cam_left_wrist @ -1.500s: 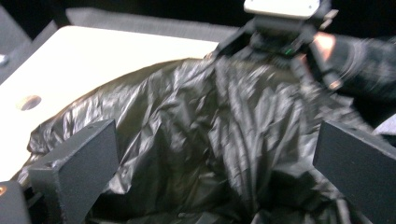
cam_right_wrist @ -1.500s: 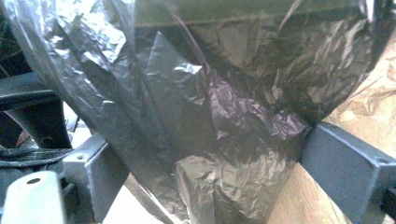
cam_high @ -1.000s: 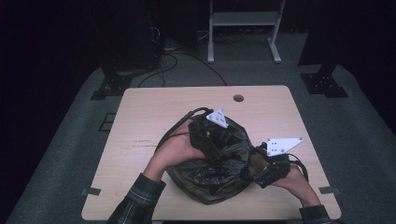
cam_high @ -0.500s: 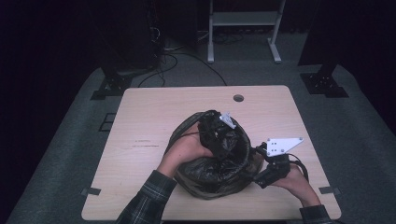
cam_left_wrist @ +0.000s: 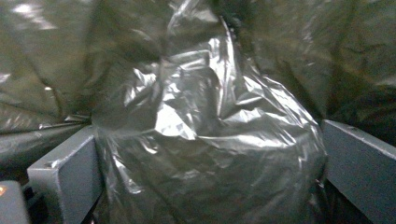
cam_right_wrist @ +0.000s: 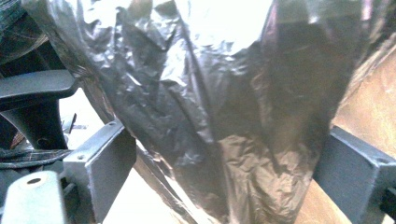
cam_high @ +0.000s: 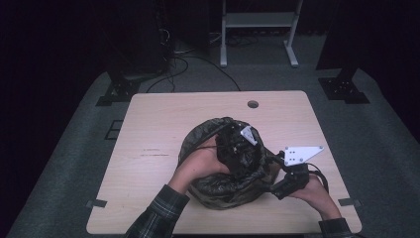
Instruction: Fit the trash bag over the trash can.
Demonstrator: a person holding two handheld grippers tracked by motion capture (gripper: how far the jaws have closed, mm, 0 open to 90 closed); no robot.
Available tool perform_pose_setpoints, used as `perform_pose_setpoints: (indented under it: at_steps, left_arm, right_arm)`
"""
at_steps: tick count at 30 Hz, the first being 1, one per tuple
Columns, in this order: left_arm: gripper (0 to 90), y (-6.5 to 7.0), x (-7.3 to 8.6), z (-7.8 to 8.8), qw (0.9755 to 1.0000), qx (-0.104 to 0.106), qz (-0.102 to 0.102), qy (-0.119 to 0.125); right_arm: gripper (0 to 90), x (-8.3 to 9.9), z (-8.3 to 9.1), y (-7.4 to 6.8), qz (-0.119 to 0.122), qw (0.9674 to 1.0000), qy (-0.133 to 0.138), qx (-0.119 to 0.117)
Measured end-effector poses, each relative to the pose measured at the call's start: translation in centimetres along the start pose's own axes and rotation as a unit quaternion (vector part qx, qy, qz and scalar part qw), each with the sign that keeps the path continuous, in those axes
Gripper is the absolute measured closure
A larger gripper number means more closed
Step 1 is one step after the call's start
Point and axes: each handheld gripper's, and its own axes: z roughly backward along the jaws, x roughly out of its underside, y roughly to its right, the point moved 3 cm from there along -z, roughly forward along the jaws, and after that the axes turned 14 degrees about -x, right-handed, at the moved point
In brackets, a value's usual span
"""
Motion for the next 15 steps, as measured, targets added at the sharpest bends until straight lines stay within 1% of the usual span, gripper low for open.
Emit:
perform_pose_setpoints:
  at_steps: [3,5,6,7,8,9,11,13,15]
  left_arm:
    - [0.0,0.6,0.0,-0.4,0.9999,0.004,-0.001,-0.009]
    - [0.0,0.7,0.1,-0.6,0.9998,0.009,-0.001,-0.016]
    - [0.0,0.7,0.1,-0.7,0.9998,0.009,-0.004,-0.019]
    - [0.0,0.7,0.1,-0.6,0.9998,0.007,-0.007,-0.017]
    - [0.0,0.7,0.0,-0.4,0.9999,0.006,-0.001,-0.011]
    - [0.0,0.6,0.0,-0.2,1.0000,0.004,0.001,-0.007]
    - [0.0,0.3,0.0,0.3,1.0000,-0.003,-0.002,-0.005]
    - [0.0,0.0,0.0,1.1,0.9999,-0.014,0.000,-0.005]
    - [0.0,-0.6,0.2,2.0,0.9997,-0.023,-0.005,-0.005]
  right_arm:
    - [10.1,0.0,0.1,0.0,0.000,1.0000,0.000,0.000]
    - [10.1,0.0,0.1,0.0,0.000,1.0000,0.000,0.000]
    - [10.1,0.0,0.1,0.0,-0.001,1.0000,0.000,0.000]
    - [10.1,0.0,0.1,0.0,0.000,1.0000,0.000,0.001]
    - [10.1,0.0,0.2,0.0,-0.001,1.0000,0.000,0.001]
    - [10.1,0.1,0.2,0.0,-0.001,1.0000,0.000,0.002]
    - [10.1,0.1,0.3,0.0,-0.002,1.0000,0.001,0.002]
    - [10.1,0.1,0.4,0.0,-0.002,1.0000,0.001,0.004]
    - [10.1,0.1,0.5,0.0,-0.003,1.0000,0.003,0.004]
